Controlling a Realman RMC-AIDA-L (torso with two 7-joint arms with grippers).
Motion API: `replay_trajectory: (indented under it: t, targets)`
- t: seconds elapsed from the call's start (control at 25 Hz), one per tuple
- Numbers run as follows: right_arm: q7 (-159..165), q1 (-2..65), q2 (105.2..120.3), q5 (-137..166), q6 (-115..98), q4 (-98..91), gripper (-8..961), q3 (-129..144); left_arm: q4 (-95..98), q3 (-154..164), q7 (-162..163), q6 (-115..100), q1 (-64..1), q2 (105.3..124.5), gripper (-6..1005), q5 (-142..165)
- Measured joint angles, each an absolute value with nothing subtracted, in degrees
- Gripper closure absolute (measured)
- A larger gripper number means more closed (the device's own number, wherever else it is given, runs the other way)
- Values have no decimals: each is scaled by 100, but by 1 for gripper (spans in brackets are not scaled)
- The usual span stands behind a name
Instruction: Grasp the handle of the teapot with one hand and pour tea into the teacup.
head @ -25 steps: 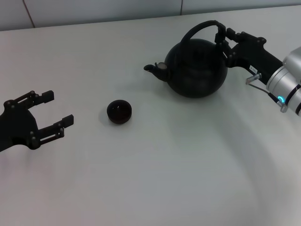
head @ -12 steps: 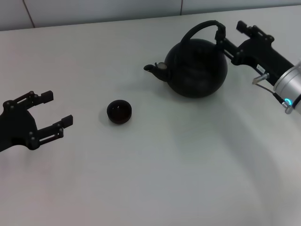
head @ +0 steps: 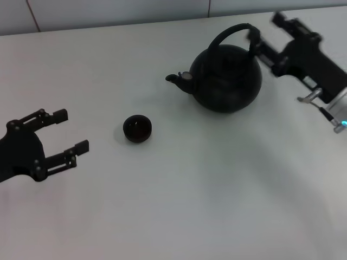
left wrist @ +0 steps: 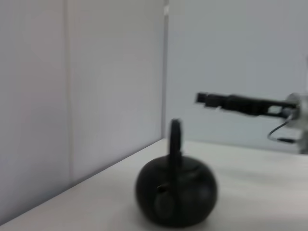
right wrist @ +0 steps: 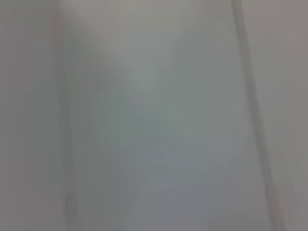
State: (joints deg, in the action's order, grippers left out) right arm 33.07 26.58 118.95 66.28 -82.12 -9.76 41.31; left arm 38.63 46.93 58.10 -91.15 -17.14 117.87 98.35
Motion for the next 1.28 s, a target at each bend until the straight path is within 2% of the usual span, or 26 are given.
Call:
replay_trajectory:
  t: [0.32,0.8,1.28]
  targets:
    - [4948,2638,11892,8730,-8543,-2501,285,4913,3867,4693,5971,-9853,-1714,11732,217,9861]
    - [4716,2348,11932,9173,-9155,-2607,285,5141,3864,4657,6086,-10123,-1589,11744,217,9860]
    - [4709,2349,11938,9183,-9193,-2575,285,5150,3866,4658,6020,-10132,-1540,11751,217,9880]
